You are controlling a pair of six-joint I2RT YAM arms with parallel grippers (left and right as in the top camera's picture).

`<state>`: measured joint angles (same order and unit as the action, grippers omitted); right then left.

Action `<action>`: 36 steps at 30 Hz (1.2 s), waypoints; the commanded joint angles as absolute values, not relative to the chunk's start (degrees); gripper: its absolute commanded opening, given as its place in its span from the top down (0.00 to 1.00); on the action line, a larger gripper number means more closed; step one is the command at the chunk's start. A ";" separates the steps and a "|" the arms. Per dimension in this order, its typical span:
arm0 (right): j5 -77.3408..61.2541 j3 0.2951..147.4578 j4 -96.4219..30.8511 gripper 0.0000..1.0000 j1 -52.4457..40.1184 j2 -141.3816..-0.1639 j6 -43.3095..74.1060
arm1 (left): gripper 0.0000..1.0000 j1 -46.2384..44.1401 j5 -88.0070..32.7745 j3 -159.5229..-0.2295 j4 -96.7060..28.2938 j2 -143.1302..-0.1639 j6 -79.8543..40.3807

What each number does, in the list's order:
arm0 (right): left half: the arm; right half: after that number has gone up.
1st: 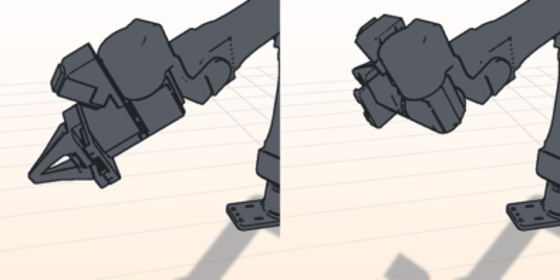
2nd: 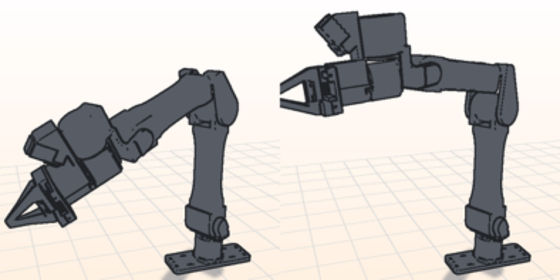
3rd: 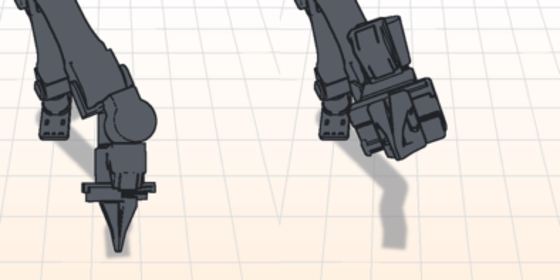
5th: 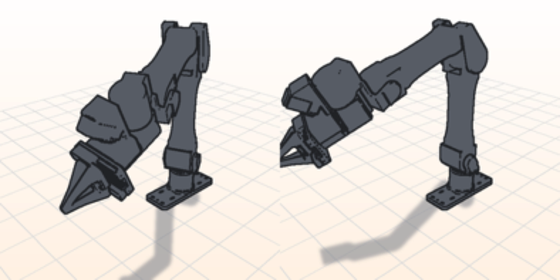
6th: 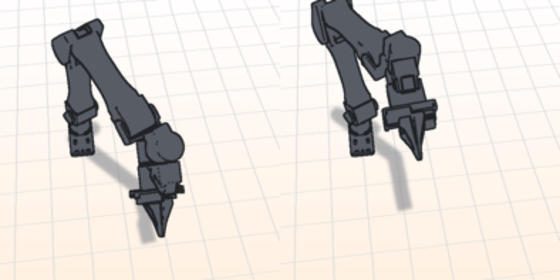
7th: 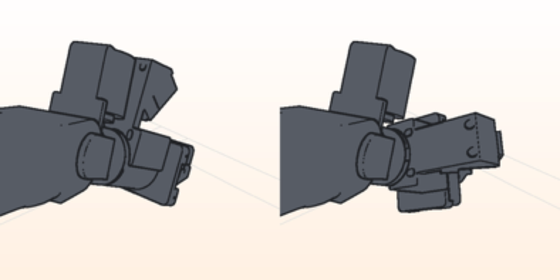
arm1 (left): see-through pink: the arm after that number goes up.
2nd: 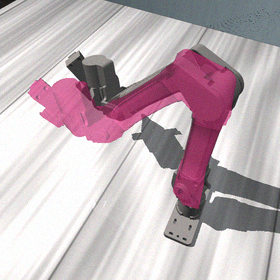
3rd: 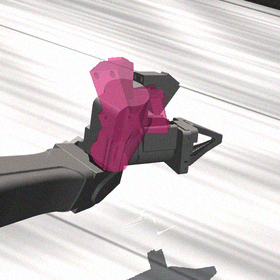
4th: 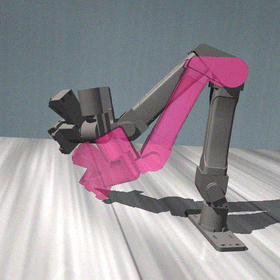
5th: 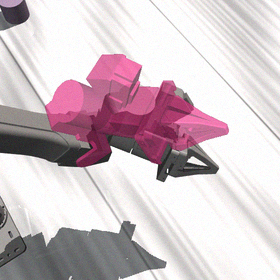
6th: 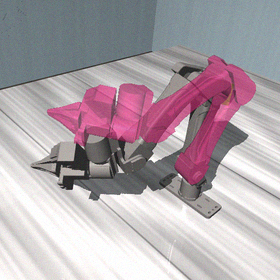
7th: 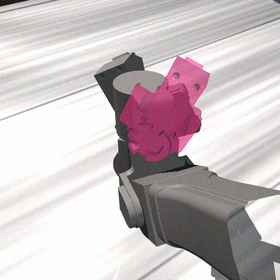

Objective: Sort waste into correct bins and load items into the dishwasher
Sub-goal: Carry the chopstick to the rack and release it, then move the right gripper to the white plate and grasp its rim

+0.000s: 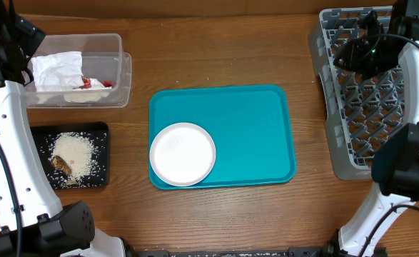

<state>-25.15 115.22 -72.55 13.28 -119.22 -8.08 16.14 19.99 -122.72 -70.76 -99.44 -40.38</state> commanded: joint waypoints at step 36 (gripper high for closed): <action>1.37 88.03 -56.60 0.47 -40.51 -116.38 33.45 | 0.00 16.10 20.97 -122.83 -70.72 -99.70 -40.73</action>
